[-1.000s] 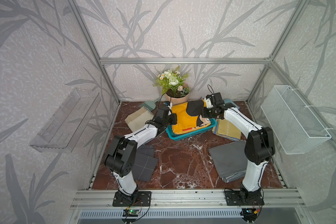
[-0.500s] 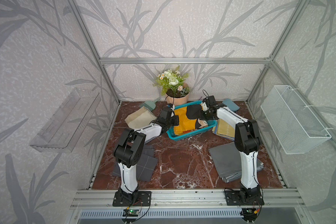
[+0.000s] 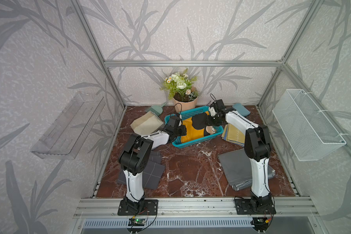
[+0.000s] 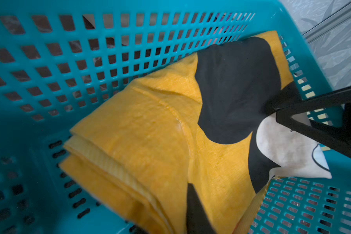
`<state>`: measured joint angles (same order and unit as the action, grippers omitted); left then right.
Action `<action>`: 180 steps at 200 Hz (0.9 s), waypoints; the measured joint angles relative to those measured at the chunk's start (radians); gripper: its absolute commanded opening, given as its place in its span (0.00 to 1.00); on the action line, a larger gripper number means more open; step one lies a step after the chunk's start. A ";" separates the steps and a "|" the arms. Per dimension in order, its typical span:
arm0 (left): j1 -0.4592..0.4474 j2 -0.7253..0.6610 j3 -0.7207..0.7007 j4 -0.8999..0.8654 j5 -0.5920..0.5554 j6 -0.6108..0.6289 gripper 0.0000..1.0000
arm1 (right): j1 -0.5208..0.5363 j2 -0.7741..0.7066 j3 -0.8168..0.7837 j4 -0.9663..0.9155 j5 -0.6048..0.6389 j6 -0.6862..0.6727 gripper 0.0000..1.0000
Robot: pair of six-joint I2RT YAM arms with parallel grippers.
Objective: Put the folded pillowcase in the basket
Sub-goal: Place the pillowcase in the basket.
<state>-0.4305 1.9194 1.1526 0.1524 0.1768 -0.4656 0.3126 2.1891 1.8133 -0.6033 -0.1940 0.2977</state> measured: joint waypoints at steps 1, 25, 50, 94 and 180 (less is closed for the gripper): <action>0.000 0.000 0.000 0.000 0.000 -0.003 0.51 | 0.001 0.000 0.000 0.000 -0.001 -0.005 0.75; -0.004 -0.001 0.000 -0.004 -0.013 -0.004 0.66 | 0.016 -0.011 0.000 0.002 -0.002 0.000 0.86; -0.007 -0.001 0.007 -0.022 -0.037 -0.006 0.75 | 0.021 -0.027 -0.001 0.002 0.002 0.004 0.91; -0.005 -0.026 0.058 -0.112 -0.110 0.013 0.82 | 0.022 -0.134 -0.063 0.021 0.055 0.005 0.99; 0.008 -0.198 0.080 -0.178 -0.233 0.047 0.92 | 0.051 -0.447 -0.335 0.010 0.254 0.013 0.99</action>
<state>-0.4229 1.7214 1.2324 -0.0257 -0.0566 -0.4183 0.3641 1.7424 1.4780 -0.5938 0.0605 0.3103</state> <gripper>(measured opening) 0.916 0.991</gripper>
